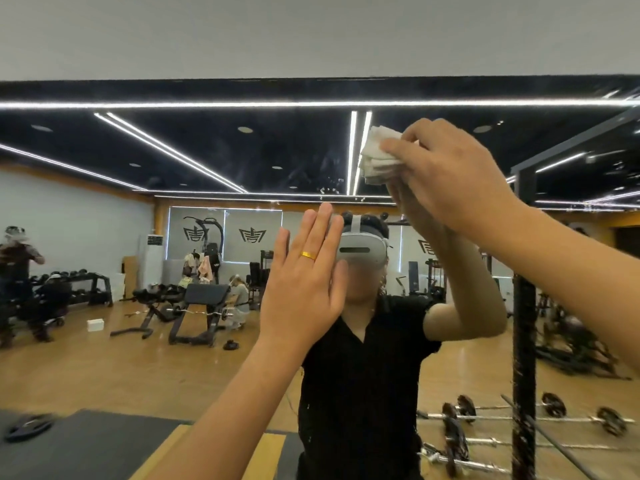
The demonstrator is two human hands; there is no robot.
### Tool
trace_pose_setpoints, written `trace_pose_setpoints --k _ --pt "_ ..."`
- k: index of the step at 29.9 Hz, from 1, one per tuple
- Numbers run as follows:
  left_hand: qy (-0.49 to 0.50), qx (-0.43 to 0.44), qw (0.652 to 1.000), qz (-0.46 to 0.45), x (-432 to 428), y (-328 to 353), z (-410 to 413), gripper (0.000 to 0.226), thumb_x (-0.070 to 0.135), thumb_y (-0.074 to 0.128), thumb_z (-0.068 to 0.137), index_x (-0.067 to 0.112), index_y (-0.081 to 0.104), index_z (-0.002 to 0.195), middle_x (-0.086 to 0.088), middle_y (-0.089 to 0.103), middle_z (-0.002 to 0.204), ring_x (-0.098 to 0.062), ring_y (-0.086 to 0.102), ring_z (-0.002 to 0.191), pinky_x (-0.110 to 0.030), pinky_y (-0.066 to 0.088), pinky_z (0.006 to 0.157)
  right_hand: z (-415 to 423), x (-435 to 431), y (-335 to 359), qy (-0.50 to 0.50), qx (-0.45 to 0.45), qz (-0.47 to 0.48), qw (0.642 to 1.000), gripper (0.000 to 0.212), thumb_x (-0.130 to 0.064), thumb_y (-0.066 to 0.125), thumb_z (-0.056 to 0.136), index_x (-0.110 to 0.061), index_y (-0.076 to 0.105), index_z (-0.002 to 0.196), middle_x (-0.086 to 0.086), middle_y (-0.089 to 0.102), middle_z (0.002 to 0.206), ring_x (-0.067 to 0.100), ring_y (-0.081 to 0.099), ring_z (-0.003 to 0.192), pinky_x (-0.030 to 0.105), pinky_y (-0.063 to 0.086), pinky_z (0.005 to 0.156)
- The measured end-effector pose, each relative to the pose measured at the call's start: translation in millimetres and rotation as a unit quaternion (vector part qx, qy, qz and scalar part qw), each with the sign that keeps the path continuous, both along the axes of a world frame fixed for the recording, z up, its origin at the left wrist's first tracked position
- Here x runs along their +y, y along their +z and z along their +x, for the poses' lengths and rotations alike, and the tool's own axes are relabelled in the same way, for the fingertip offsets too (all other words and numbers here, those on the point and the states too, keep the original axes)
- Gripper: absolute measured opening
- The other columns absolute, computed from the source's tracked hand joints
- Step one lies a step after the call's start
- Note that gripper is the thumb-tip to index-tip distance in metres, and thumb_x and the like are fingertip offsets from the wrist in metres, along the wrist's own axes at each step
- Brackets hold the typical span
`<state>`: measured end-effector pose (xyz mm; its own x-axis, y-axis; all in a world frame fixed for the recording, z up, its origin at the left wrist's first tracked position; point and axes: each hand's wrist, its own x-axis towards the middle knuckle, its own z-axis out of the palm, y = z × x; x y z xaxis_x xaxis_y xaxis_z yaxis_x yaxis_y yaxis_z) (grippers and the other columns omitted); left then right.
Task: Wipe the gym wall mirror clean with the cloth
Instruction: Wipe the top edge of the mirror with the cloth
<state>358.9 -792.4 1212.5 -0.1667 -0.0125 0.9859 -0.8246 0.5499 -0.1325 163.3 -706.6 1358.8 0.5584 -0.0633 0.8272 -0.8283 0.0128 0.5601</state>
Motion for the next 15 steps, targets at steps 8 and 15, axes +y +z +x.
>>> trace_pose_setpoints --k 8,15 --pt "0.002 -0.002 1.000 -0.002 -1 0 0 0.059 0.035 0.036 0.107 0.015 0.028 0.162 -0.003 0.018 0.171 -0.016 0.009 0.159 -0.044 0.007 0.130 -10 10 23 -0.047 0.086 0.015 0.995 0.056 -0.034 0.034 0.098 0.006 0.064 0.123 0.027 0.059 0.108 0.043 0.057 0.096 0.052 0.053 0.072" --pt "-0.007 -0.003 1.000 -0.004 -4 -1 0 0.059 0.034 0.036 0.107 0.015 0.029 0.162 -0.003 0.018 0.171 -0.016 0.009 0.159 -0.047 0.010 0.129 -15 4 22 -0.004 -0.075 -0.011 0.997 0.046 -0.028 0.041 0.104 0.004 0.063 0.129 0.026 0.061 0.113 0.040 0.058 0.101 0.043 0.050 0.084"
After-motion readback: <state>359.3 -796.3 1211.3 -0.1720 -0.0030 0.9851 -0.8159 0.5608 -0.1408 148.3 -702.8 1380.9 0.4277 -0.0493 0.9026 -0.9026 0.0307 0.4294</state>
